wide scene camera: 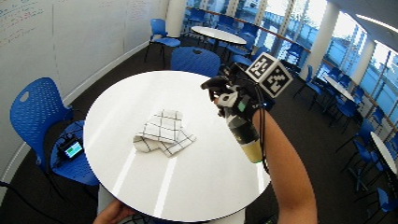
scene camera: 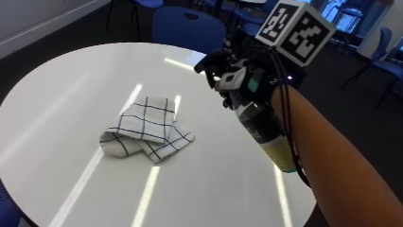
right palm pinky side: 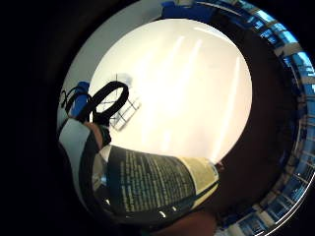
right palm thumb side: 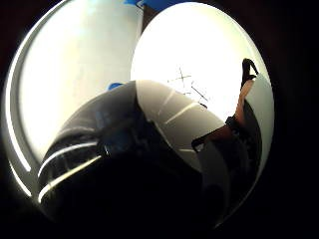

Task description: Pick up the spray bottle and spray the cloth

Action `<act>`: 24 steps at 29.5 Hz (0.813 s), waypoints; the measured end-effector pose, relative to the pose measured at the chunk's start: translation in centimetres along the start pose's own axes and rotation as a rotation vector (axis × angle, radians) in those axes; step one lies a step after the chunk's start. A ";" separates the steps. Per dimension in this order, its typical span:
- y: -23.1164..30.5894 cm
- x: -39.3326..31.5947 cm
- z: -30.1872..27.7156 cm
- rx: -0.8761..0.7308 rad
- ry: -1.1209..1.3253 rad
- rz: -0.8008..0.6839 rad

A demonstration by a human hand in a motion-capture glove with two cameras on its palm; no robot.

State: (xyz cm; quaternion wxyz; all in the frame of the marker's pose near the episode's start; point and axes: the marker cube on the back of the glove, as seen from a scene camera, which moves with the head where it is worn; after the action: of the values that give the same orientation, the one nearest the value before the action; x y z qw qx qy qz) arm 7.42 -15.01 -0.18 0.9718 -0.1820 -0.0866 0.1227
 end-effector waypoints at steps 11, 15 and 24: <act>-1.7 -0.3 3.8 -0.213 0.237 0.102; -2.1 -0.2 4.9 -0.247 0.286 0.118; -1.9 -0.2 6.7 -0.335 0.428 0.146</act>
State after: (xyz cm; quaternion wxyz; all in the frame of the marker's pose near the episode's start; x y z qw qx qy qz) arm 6.17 -14.52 6.64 0.9129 -0.3678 0.1148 0.1349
